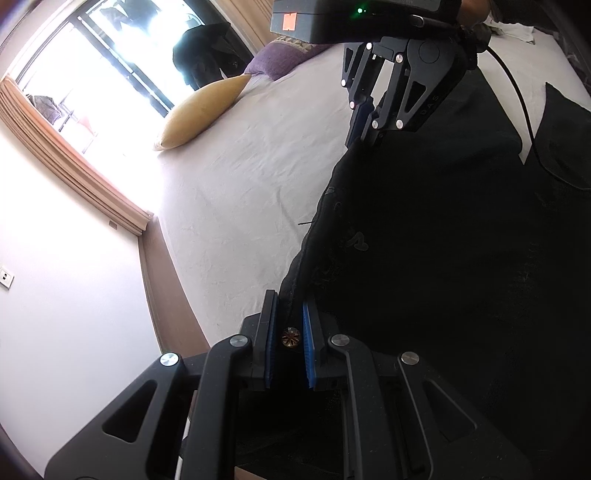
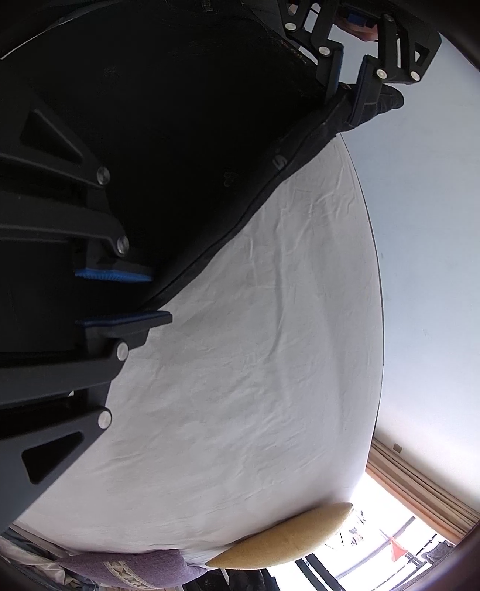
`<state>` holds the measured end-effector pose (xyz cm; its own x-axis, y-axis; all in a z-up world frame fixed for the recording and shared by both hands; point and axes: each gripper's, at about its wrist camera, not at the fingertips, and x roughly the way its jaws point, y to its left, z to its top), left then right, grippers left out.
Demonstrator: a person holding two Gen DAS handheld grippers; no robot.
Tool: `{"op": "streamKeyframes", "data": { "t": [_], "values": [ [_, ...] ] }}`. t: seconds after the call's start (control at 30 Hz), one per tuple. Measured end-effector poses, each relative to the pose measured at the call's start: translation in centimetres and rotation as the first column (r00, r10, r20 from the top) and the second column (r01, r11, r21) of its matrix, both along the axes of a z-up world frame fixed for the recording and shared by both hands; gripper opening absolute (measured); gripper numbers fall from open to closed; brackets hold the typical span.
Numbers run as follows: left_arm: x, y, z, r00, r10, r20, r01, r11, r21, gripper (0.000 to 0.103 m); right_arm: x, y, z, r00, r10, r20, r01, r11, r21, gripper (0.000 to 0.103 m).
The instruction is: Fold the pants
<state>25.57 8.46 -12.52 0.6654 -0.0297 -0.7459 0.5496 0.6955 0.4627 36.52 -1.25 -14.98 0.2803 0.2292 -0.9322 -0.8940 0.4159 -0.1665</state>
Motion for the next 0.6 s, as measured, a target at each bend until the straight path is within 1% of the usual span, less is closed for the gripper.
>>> {"op": "streamKeyframes", "data": {
  "t": [0.03,0.13,0.2,0.3,0.43,0.6],
  "values": [
    [0.2,0.6,0.4,1.0,0.003,-0.002,-0.003,1.0,-0.002,0.011,-0.1,0.0,0.1,1.0,-0.004,0.001,0.004,1.0,0.006,0.011],
    [0.1,0.5,0.5,1.0,0.009,-0.005,-0.009,1.0,-0.013,0.011,-0.4,-0.5,0.4,1.0,-0.011,-0.019,0.011,1.0,0.015,0.009],
    [0.0,0.4,0.7,1.0,0.01,-0.004,-0.01,1.0,-0.016,0.011,-0.6,-0.7,0.6,1.0,-0.011,-0.019,0.012,1.0,0.012,0.006],
    [-0.3,0.5,1.2,1.0,0.014,0.002,-0.014,1.0,-0.025,0.011,-0.4,-0.6,1.2,0.999,-0.047,-0.028,0.048,0.998,0.043,0.004],
    [-0.7,0.7,1.9,1.0,0.019,0.003,-0.019,0.999,-0.049,0.011,-1.6,-0.8,2.3,0.998,-0.056,-0.005,0.056,0.997,0.051,0.003],
    [-2.0,0.2,3.2,0.999,0.03,0.015,-0.028,0.996,-0.089,0.011,-3.2,-2.1,4.0,0.991,-0.131,0.004,0.13,0.987,0.098,0.003]
  ]
}}
